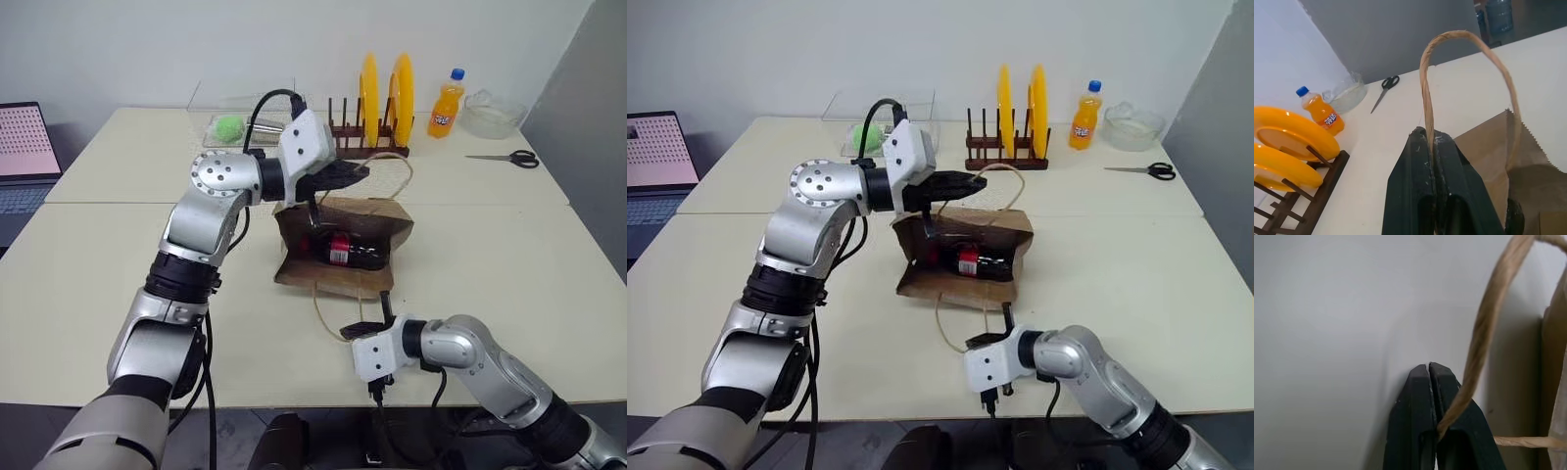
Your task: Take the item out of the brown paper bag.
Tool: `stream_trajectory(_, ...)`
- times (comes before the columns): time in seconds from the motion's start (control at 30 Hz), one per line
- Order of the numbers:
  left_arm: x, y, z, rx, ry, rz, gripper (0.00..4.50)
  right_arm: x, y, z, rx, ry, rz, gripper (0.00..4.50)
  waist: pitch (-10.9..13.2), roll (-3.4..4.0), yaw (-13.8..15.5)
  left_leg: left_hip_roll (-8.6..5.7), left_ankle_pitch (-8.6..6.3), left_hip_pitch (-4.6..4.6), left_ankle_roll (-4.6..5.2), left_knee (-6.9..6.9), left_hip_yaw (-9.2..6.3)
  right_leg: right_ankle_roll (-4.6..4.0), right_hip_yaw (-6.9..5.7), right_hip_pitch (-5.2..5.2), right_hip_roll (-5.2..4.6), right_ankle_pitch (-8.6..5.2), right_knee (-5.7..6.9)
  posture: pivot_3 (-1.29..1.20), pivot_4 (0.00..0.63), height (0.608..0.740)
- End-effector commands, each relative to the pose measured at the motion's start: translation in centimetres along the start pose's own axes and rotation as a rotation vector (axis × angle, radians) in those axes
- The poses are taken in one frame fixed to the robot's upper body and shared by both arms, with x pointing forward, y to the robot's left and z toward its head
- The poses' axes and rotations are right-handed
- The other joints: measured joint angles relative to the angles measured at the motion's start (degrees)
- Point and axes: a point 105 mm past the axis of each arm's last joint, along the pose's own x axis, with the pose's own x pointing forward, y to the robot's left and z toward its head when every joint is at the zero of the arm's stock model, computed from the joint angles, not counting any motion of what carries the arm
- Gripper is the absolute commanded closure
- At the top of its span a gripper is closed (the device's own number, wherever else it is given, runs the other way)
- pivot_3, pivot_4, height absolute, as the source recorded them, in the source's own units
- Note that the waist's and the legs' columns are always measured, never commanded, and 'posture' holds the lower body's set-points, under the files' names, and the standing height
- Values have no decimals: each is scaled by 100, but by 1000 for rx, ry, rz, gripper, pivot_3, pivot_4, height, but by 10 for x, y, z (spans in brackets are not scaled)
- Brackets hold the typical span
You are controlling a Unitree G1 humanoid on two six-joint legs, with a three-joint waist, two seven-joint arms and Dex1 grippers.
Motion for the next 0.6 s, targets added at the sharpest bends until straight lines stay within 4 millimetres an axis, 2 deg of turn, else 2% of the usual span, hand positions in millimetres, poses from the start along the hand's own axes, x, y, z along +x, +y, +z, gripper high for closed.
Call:
stream_trajectory(0.03,-5,1,12,26,-33,-17,4500,-18,-9,13,-11,-31,15,3198,0,0,1,0,0,-1,0,0,0,0,0,0,0,0,-1,0,150,740)
stream_trajectory(0.13,-6,-5,10,18,-31,-41,4500,-34,-20,20,46,-58,13,2135,0,0,-1,0,0,-2,0,1,-1,0,0,0,0,0,-2,0,150,740)
stream_trajectory(0.3,-5,-6,9,9,-33,-46,4500,-73,-42,45,243,-183,36,2135,0,0,2,-1,-1,-2,1,2,-6,0,-2,1,-2,0,-2,0,150,740)
stream_trajectory(0.4,-5,-6,8,7,-32,-48,4500,-84,-63,54,348,-254,-3,2135,0,0,-1,0,-1,-1,2,3,-8,-1,-3,2,-2,1,0,0,150,740)
stream_trajectory(0.5,-4,-5,7,7,-34,-51,4500,-75,-90,58,417,-297,-79,2135,0,0,-13,0,-1,1,2,2,-9,-1,-4,2,-2,1,3,0,150,740)
stream_trajectory(0.6,-3,-5,7,8,-36,-53,4500,-57,-101,58,456,-267,-106,2135,0,0,-7,0,-1,-2,2,1,-8,-2,-3,-5,-3,1,11,0,150,740)
